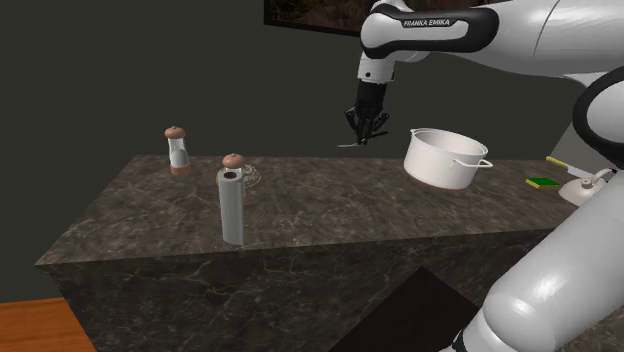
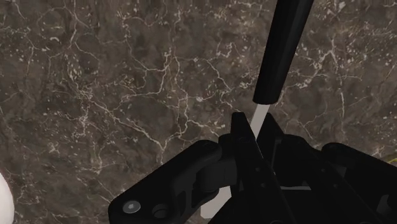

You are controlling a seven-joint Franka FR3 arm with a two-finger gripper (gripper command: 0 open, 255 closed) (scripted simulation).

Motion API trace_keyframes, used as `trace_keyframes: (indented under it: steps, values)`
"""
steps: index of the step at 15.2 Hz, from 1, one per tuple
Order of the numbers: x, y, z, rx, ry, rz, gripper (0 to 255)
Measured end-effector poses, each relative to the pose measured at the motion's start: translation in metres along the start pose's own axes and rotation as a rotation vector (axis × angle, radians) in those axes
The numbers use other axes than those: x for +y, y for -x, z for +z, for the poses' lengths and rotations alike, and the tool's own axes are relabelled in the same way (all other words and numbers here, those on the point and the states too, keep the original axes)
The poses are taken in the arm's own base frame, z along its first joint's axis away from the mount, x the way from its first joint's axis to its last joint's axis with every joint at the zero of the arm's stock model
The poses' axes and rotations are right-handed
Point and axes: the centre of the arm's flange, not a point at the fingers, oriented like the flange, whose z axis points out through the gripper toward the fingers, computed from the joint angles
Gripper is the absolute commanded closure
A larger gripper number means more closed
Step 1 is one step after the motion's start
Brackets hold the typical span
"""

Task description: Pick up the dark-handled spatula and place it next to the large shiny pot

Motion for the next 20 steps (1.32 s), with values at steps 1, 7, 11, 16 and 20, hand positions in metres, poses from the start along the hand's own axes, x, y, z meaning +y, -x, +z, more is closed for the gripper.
trace_keyframes:
  steps: [1,7,11,16,20]
  values:
    - [0.012,-0.003,0.002,0.0,0.0,0.0,255]
    - [0.093,0.002,0.001,0.0,0.0,0.001,255]
    - [0.142,0.004,0.002,0.0,0.0,0.0,255]
    - [0.21,0.006,0.003,0.0,0.0,0.0,255]
    - [0.261,0.009,-0.001,0.0,0.0,0.0,255]
